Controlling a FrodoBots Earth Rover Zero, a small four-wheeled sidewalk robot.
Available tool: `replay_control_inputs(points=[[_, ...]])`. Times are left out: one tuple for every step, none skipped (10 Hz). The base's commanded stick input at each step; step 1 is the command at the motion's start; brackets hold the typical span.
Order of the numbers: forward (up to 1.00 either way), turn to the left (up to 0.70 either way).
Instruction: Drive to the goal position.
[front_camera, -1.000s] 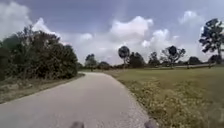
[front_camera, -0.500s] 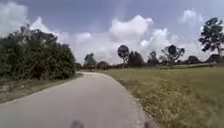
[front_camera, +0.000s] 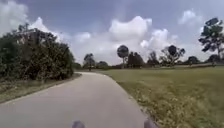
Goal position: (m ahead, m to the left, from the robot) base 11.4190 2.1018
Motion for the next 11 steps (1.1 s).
replay_control_inputs(points=[[0.85, 0.0], [0.85, 0.0], [0.85, 0.0], [0.85, 0.0], [0.85, 0.0], [0.85, 0.0], [0.85, 0.13], [0.85, 0.34], [0.85, 0.34], [0.85, 0.0], [0.85, 0.0]])
